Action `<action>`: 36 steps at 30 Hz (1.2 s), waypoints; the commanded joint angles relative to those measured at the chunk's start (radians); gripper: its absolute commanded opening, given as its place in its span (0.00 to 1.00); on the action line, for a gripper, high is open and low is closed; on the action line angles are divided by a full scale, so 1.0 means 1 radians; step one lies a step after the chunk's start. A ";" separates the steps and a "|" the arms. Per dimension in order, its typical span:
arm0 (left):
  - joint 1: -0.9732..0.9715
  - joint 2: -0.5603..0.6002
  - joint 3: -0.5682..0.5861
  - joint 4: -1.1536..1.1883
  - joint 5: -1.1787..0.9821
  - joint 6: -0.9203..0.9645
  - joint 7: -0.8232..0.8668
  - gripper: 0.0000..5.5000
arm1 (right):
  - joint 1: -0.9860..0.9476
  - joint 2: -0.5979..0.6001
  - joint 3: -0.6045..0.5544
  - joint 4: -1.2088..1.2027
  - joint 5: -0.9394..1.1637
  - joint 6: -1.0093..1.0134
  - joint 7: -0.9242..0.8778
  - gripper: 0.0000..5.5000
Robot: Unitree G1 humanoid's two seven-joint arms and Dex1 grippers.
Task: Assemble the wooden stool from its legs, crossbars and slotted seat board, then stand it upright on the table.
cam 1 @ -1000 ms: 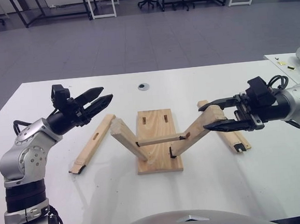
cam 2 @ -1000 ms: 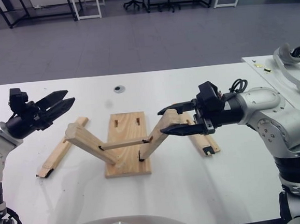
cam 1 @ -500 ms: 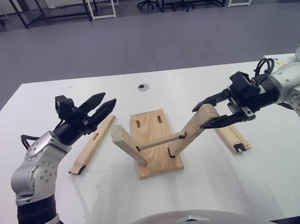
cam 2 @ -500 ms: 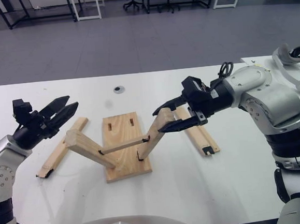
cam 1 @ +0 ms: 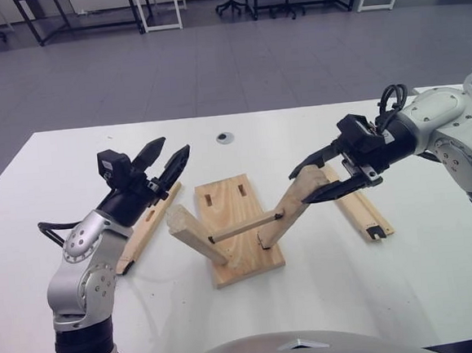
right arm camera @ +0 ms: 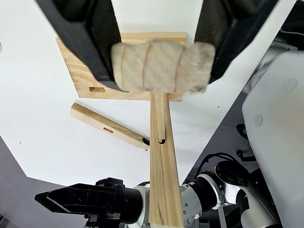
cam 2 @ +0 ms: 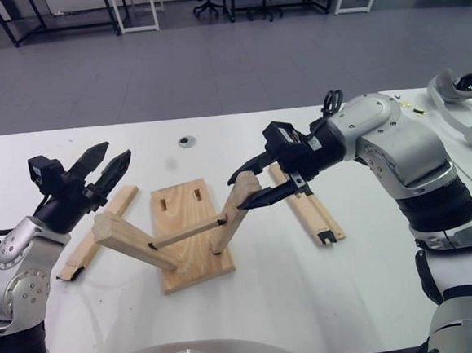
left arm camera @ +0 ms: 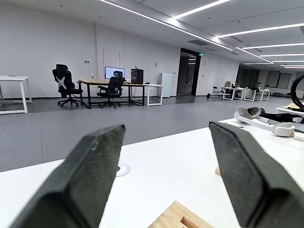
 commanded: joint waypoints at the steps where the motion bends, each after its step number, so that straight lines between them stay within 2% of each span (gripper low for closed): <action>1: -0.005 -0.008 -0.022 -0.009 0.038 -0.005 0.042 0.59 | 0.105 0.028 0.073 0.009 -0.119 0.043 -0.126 0.38; 6: -0.007 -0.013 -0.016 0.002 0.035 -0.010 0.057 0.59 | 0.053 0.082 0.005 0.022 -0.019 0.138 -0.226 0.38; 12: -0.014 -0.011 -0.011 0.015 0.029 -0.017 0.061 0.59 | -0.036 0.084 -0.050 0.036 0.087 0.269 -0.180 0.38; 13: -0.015 -0.010 -0.009 0.016 0.028 -0.018 0.062 0.59 | -0.064 0.098 -0.066 0.050 0.103 0.292 -0.190 0.45; 15: -0.017 -0.012 -0.008 0.015 0.030 -0.020 0.067 0.59 | -0.112 0.131 -0.097 0.084 0.113 0.308 -0.220 0.52; 18: -0.031 -0.015 -0.021 0.007 0.037 -0.021 0.075 0.59 | -0.147 0.163 -0.126 0.153 0.032 0.224 -0.287 0.63; 22: -0.046 -0.006 -0.034 0.005 0.041 -0.018 0.075 0.59 | -0.115 0.147 -0.132 0.132 -0.048 0.154 -0.329 0.66; 24: -0.050 -0.010 -0.037 0.002 0.054 -0.019 0.092 0.59 | -0.116 0.162 -0.149 0.022 -0.127 0.070 -0.423 0.66; 28: -0.036 -0.021 -0.052 -0.008 0.110 -0.037 0.142 0.59 | -0.098 0.241 -0.228 -0.375 0.036 0.278 -0.663 0.66; 30: -0.034 -0.033 -0.058 -0.008 0.130 -0.046 0.164 0.59 | -0.047 0.262 -0.234 -0.479 0.097 0.362 -0.744 0.66; 32: -0.042 -0.049 -0.074 -0.013 0.158 -0.053 0.189 0.59 | 0.017 0.241 -0.222 -0.512 0.089 0.381 -0.779 0.66; 36: -0.044 -0.039 -0.161 -0.104 0.182 -0.009 0.193 0.59 | 0.071 0.131 -0.172 -0.453 -0.061 0.282 -0.751 0.66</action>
